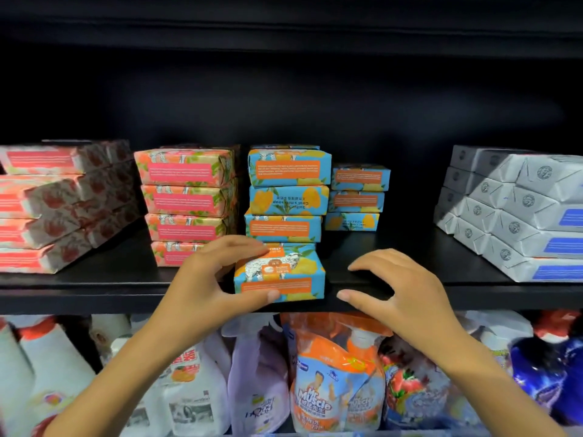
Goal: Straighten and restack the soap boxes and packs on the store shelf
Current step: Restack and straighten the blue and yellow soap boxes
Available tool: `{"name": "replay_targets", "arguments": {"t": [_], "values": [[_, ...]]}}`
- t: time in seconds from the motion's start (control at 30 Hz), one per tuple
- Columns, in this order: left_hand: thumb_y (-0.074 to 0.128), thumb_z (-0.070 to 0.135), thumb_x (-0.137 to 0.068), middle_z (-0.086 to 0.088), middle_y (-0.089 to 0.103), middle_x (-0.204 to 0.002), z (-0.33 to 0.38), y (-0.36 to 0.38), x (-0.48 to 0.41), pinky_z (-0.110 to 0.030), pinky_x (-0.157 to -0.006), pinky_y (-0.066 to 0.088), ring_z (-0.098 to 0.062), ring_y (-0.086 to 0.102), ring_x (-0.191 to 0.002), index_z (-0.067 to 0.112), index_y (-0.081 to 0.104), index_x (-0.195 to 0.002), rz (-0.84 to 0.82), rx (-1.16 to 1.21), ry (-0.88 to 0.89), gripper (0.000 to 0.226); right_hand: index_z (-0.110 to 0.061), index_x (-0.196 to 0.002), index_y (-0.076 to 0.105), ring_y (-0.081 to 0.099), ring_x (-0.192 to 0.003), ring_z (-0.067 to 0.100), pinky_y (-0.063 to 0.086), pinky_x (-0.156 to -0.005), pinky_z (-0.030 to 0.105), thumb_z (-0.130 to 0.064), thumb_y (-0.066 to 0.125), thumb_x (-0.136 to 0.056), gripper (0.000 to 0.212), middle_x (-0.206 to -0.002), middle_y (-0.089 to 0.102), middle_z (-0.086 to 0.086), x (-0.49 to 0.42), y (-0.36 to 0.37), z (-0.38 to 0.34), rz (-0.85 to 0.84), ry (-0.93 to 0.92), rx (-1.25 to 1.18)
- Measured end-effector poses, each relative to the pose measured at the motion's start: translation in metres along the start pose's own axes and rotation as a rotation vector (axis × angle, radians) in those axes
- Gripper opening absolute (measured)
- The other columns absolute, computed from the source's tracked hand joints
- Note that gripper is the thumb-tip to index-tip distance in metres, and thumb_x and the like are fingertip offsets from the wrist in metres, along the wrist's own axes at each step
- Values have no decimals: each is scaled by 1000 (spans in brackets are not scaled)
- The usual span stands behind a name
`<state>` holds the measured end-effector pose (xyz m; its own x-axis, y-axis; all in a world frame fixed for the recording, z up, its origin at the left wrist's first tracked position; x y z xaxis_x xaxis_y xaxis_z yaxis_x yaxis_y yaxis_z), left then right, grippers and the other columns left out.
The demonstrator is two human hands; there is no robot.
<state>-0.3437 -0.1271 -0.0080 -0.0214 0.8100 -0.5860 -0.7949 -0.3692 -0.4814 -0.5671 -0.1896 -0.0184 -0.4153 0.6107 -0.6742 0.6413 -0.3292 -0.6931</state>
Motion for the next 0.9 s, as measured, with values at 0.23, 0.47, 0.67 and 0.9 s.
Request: {"name": "replay_targets", "arguments": {"t": [0.23, 0.47, 0.67, 0.9], "values": [[73, 35, -73, 6, 64, -109, 33, 8, 9, -26, -90, 45, -12, 57, -106, 16, 71, -104, 80, -344, 296, 36, -24, -93, 69, 54, -88, 0, 46, -63, 17, -63, 48, -76, 47, -92, 65, -15, 4, 1, -5, 41, -71, 92], [70, 31, -75, 2, 68, -95, 39, 17, 8, -30, -74, 46, -19, 62, -89, 11, 73, -95, 95, -428, 353, 29, -24, -97, 71, 59, -89, 3, 51, -64, 22, -61, 54, -75, 47, -93, 66, -15, 9, 0, -5, 55, -63, 76], [72, 29, -73, 1, 67, -88, 36, 18, 3, -31, -69, 45, -20, 61, -83, 9, 73, -92, 118, -411, 343, 28, -24, -96, 71, 58, -87, 3, 49, -64, 20, -59, 57, -74, 43, -92, 66, -16, 9, 0, -4, 57, -50, 81], [81, 19, -68, 0, 67, -89, 25, 23, -11, -30, -73, 47, -20, 60, -85, 9, 73, -93, 116, -406, 314, 28, -27, -97, 69, 55, -86, 0, 43, -63, 14, -63, 48, -75, 47, -91, 63, -19, 8, 2, -2, 30, -51, 68]]}}
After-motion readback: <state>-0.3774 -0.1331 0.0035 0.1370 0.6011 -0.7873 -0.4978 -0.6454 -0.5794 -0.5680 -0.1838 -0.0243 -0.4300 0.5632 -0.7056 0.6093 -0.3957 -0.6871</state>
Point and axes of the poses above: each hand's wrist, its own x-axis away from the middle knuckle, its own y-axis out of the palm, z = x × y, the point moved 7 cm from there along -x, towards the middle knuckle
